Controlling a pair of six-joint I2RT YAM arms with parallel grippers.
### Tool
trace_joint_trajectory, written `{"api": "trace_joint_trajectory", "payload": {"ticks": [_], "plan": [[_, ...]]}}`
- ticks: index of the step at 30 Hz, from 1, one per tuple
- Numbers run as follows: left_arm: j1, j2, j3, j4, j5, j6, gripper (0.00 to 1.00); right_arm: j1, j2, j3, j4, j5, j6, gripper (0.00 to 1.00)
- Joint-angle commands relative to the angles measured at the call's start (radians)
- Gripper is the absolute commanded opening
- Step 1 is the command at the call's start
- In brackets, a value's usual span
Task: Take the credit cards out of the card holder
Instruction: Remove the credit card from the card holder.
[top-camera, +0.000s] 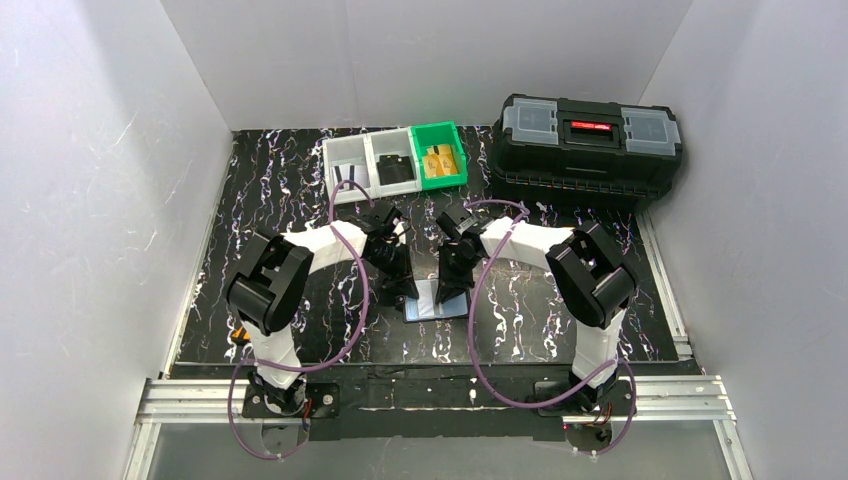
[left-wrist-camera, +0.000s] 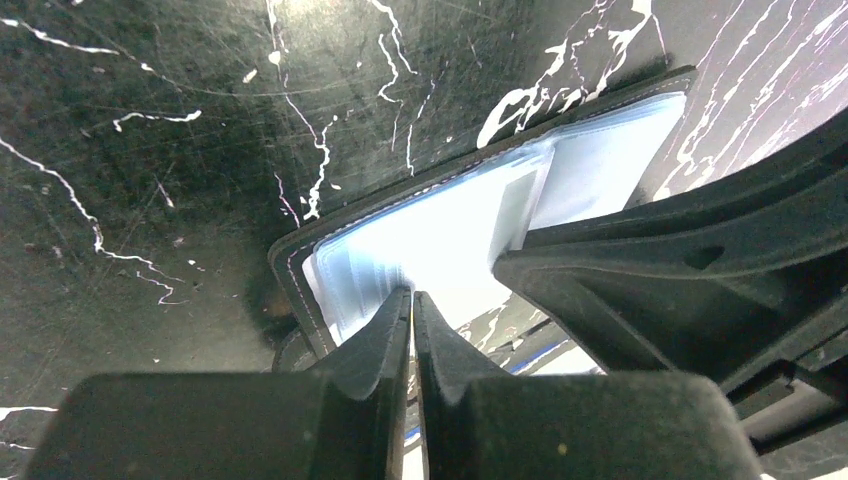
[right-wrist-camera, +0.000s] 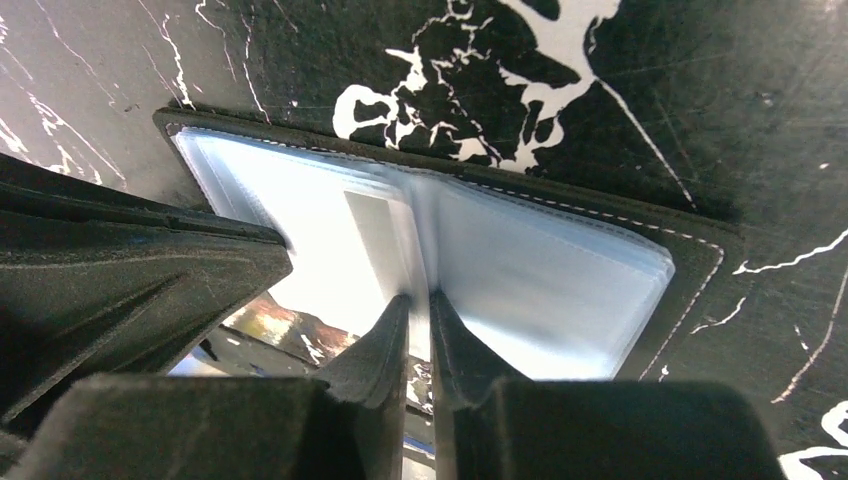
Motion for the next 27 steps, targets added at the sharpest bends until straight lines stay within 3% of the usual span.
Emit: {"api": "trace_joint_trajectory", "payload": {"ticks": [1, 12, 27], "plan": [[-0.020, -0.026, 0.008, -0.047, -0.040, 0.034, 0.06, -0.008, 0.085, -0.117, 0.052, 0.022, 0.014, 0.10], [-0.019, -0.057, -0.003, -0.080, -0.093, 0.050, 0.07, -0.062, 0.100, -0.179, 0.117, -0.037, 0.033, 0.06], [-0.015, -0.036, -0.018, -0.074, -0.079, 0.059, 0.00, -0.080, 0.108, -0.200, 0.138, -0.055, 0.041, 0.04]]}}
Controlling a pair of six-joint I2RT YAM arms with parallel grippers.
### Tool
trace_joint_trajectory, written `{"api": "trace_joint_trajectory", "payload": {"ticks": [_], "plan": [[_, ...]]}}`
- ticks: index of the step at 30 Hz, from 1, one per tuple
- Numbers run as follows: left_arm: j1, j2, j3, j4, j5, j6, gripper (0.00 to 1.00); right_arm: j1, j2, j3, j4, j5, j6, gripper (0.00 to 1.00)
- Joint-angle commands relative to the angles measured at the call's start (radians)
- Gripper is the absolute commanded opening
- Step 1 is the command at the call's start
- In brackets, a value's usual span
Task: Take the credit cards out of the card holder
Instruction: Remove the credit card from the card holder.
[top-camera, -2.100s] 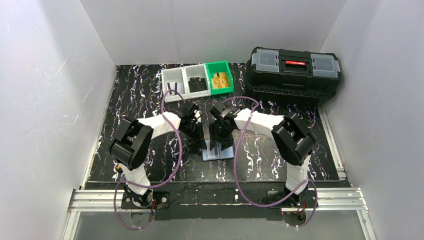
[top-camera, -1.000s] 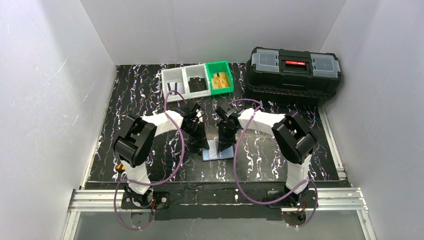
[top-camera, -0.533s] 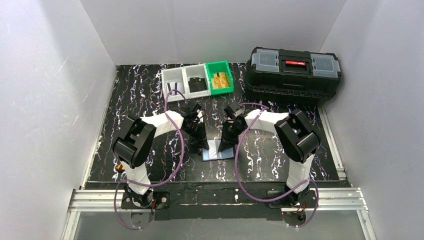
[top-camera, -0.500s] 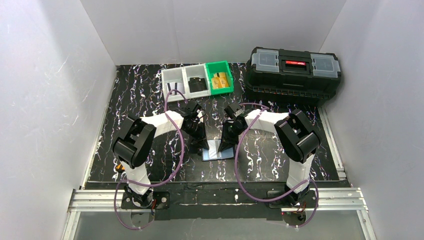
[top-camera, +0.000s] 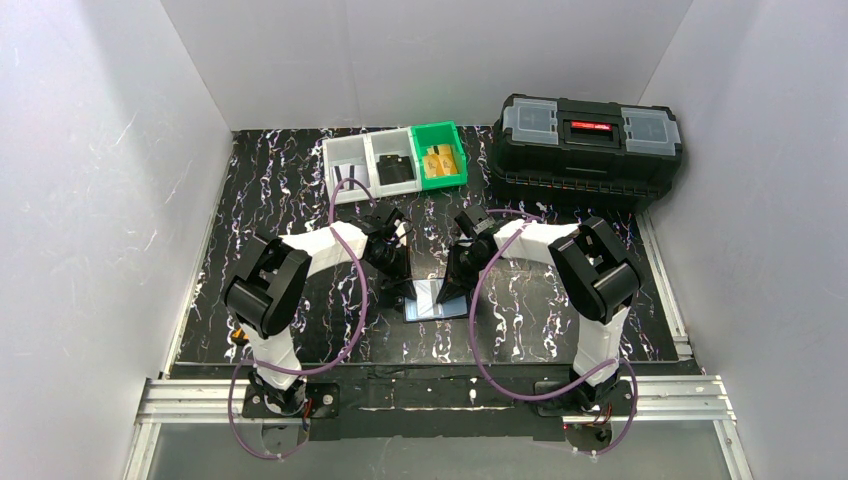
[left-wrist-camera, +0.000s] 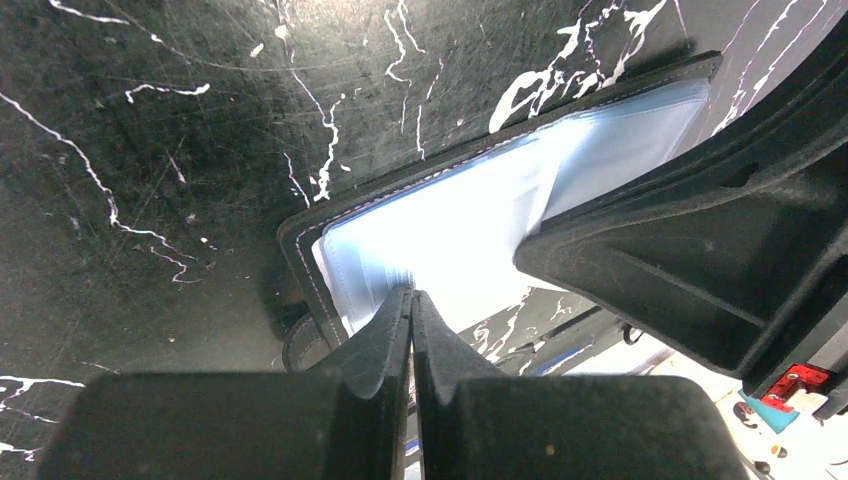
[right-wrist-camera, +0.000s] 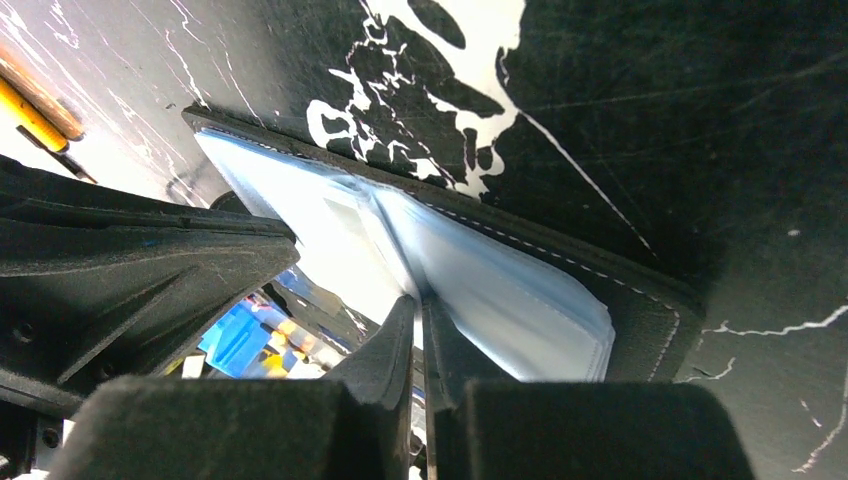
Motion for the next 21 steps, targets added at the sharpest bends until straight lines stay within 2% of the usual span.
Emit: {"api": "trace_joint_trajectory", "payload": {"ticks": [1, 7, 9, 13, 15, 21], "plan": [[-0.002, -0.011, -0.020, -0.036, -0.008, 0.023, 0.00, 0.029, 0.109, -0.076, -0.028, 0.185, -0.020, 0.04], [-0.017, 0.031, -0.020, 0.029, 0.081, -0.014, 0.00, 0.028, 0.117, -0.070, -0.011, 0.156, -0.021, 0.05], [-0.027, 0.035, -0.017, 0.065, 0.114, -0.042, 0.00, 0.029, 0.105, -0.065, -0.004, 0.152, -0.023, 0.13], [-0.030, 0.020, -0.006, 0.101, 0.154, -0.085, 0.00, 0.029, 0.060, -0.064, -0.004, 0.162, -0.030, 0.39], [-0.031, 0.008, 0.000, 0.108, 0.170, -0.097, 0.00, 0.030, 0.038, -0.065, -0.002, 0.167, -0.032, 0.49], [-0.031, -0.004, 0.002, 0.159, 0.244, -0.149, 0.00, 0.036, 0.009, -0.052, 0.005, 0.178, -0.042, 0.60]]}}
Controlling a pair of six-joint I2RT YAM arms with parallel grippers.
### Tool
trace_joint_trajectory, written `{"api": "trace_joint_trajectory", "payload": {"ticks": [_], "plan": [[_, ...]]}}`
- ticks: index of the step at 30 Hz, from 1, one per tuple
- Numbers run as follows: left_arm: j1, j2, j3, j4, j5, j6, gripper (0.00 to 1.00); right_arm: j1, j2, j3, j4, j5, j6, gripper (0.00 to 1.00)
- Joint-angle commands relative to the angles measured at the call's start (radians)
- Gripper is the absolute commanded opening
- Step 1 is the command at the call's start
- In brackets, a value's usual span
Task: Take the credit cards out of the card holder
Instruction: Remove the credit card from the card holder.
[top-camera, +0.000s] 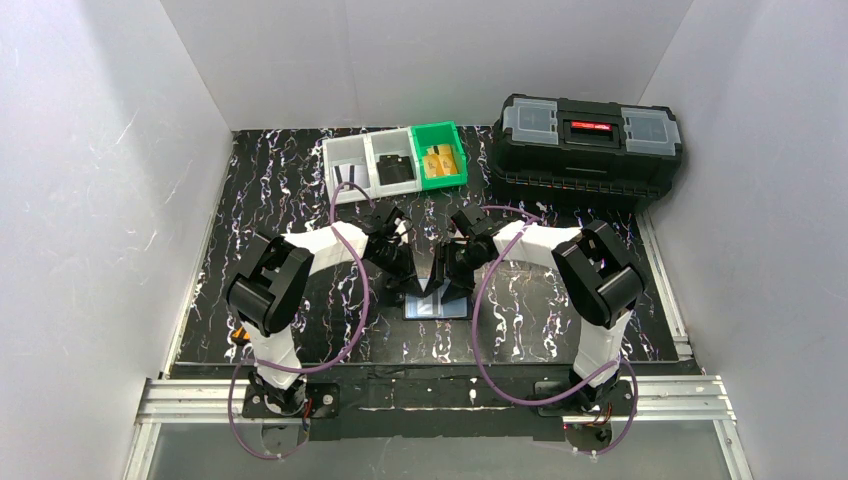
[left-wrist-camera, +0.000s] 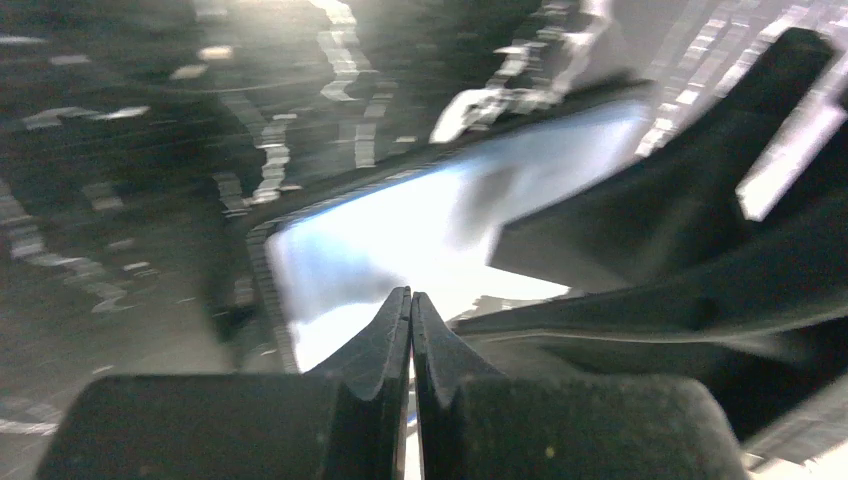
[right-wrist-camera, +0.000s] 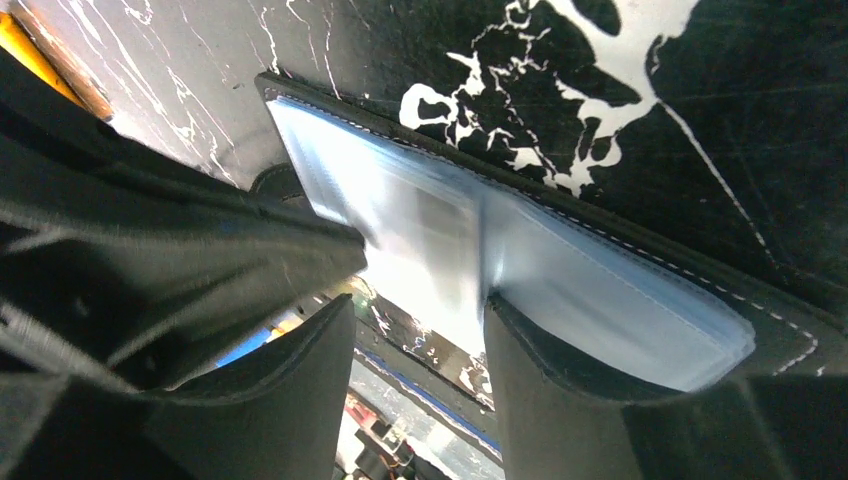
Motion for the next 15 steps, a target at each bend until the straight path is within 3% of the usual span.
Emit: {"api": "trace_joint_trajectory", "payload": {"ticks": [1, 4, 8, 15], "plan": [[-0.031, -0.024, 0.000, 0.132, 0.195, -0.090, 0.00, 0.017, 0.041, -0.045, -0.047, 0.189, -0.048, 0.60], [-0.031, -0.049, -0.008, 0.175, 0.219, -0.130, 0.00, 0.018, 0.038, -0.047, -0.040, 0.186, -0.044, 0.62], [-0.031, -0.072, -0.008, 0.167, 0.218, -0.139, 0.00, 0.018, 0.022, -0.054, -0.044, 0.203, -0.031, 0.75], [-0.006, -0.164, -0.003, -0.074, -0.084, 0.008, 0.00, 0.028, -0.026, -0.040, -0.084, 0.276, -0.036, 0.82]]}}
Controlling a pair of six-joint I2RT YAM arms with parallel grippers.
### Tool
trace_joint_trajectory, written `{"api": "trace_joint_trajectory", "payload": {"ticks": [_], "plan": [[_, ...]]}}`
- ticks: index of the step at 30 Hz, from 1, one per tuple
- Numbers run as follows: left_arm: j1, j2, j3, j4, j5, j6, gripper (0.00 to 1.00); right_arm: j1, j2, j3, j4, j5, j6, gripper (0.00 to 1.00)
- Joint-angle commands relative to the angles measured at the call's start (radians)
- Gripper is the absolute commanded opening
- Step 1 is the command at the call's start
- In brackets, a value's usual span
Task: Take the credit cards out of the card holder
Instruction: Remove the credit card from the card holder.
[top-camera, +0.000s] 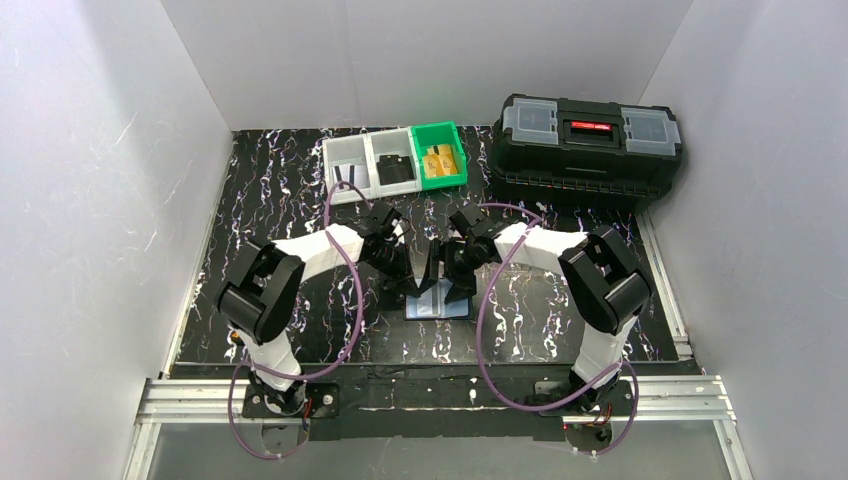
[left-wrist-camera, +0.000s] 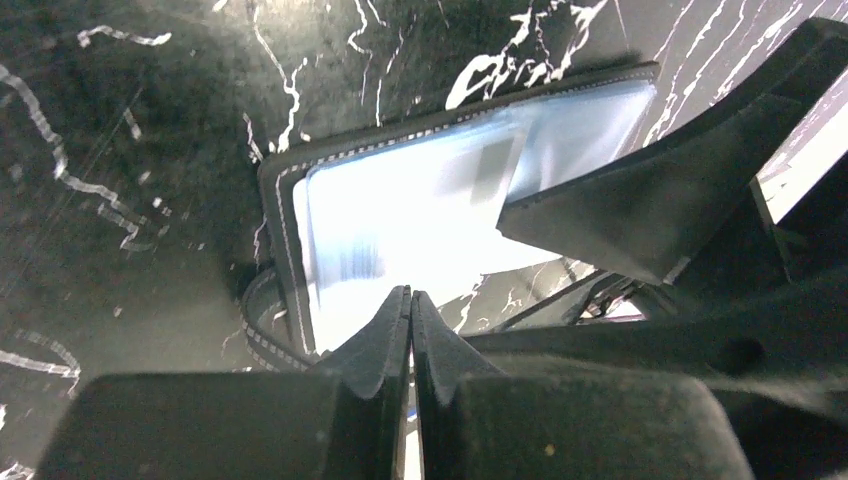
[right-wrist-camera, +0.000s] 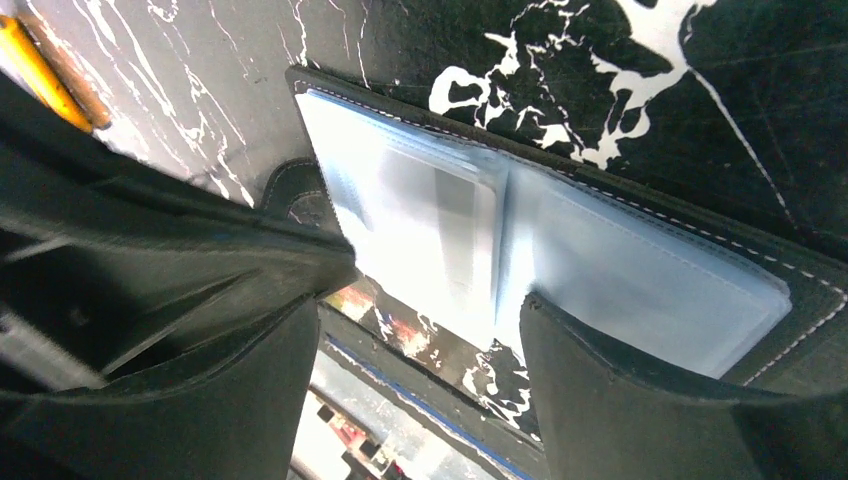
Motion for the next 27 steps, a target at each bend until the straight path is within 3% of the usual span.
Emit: {"api": "trace_joint_trajectory", "payload": {"ticks": [1, 12, 24, 27], "plan": [[0.003, -0.136, 0.016, -0.105, -0.118, 0.076, 0.00, 0.023, 0.019, -0.017, -0.106, 0.246, -0.052, 0.82], [0.045, -0.070, -0.023, -0.076, -0.093, 0.121, 0.00, 0.149, 0.143, 0.248, -0.385, 0.494, -0.078, 0.82], [0.045, -0.013, -0.073, -0.009, -0.044, 0.089, 0.00, 0.211, 0.281, 0.412, -0.518, 0.604, -0.101, 0.83], [0.045, -0.009, -0.083, 0.003, -0.034, 0.078, 0.00, 0.218, 0.321, 0.442, -0.546, 0.614, -0.105, 0.79]]}}
